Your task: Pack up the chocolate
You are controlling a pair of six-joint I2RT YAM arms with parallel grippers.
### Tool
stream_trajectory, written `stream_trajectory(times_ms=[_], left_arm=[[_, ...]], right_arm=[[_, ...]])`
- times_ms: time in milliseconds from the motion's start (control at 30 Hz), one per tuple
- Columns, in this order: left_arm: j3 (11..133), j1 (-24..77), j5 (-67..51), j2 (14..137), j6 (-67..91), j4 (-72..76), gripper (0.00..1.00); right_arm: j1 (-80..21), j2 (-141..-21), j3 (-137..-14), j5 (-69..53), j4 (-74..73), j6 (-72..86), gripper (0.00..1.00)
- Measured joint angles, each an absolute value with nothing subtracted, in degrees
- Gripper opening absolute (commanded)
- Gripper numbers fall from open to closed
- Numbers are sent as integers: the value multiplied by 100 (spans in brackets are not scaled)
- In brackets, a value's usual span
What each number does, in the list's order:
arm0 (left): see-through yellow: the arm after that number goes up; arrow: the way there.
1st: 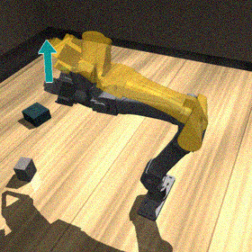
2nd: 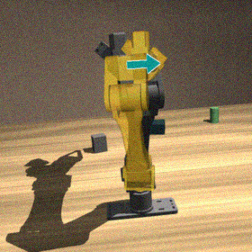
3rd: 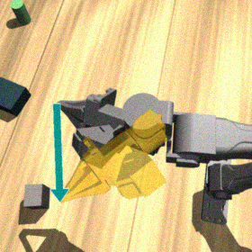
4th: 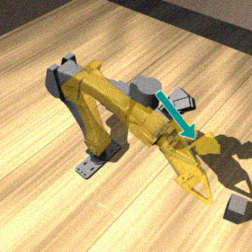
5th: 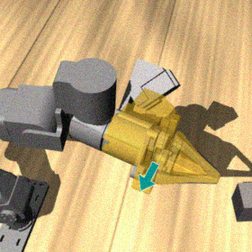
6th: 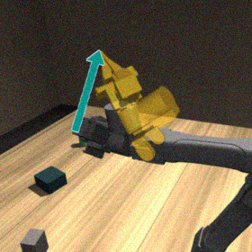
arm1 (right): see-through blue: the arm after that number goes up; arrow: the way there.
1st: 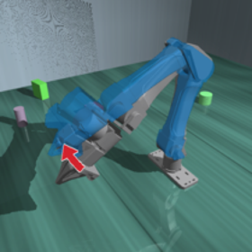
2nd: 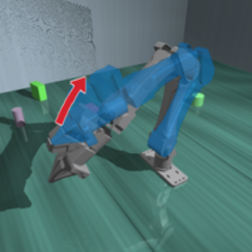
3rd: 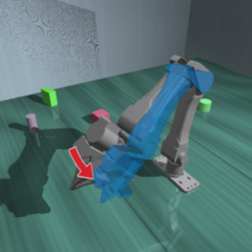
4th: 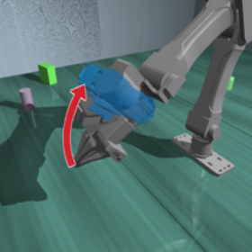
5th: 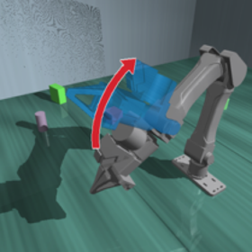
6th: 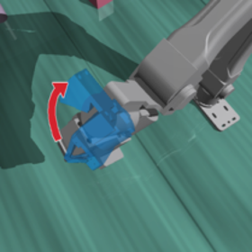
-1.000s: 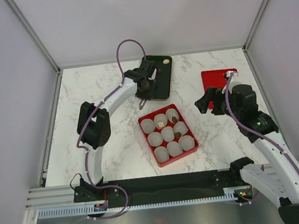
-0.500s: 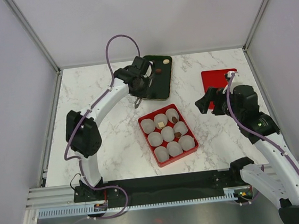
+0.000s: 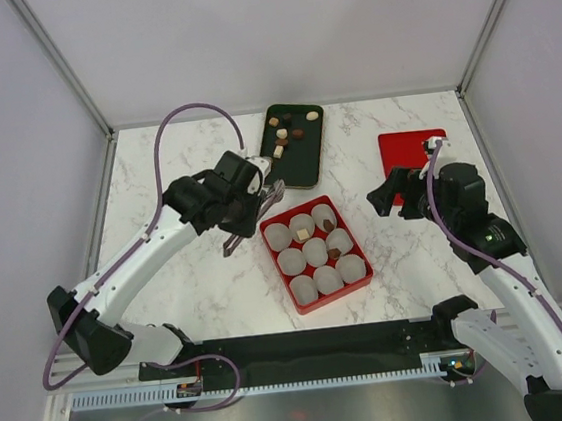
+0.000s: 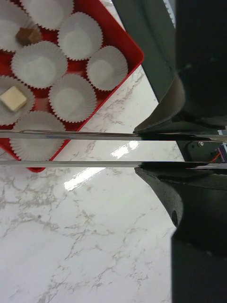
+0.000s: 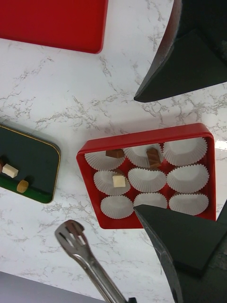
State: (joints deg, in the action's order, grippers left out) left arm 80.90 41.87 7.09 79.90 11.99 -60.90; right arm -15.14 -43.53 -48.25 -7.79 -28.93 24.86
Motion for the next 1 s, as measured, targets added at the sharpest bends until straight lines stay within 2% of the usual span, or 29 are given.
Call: stream_trajectory(times_ms=[200, 1000], left_arm=[[7658, 4657, 617, 7481, 1439, -6383, 35], [7266, 4674, 593, 7647, 1562, -6274, 38]], right_arm=[[-1514, -4257, -4786, -819, -2893, 2491, 98], [-1514, -4147, -4786, -917, -2891, 2569, 98]])
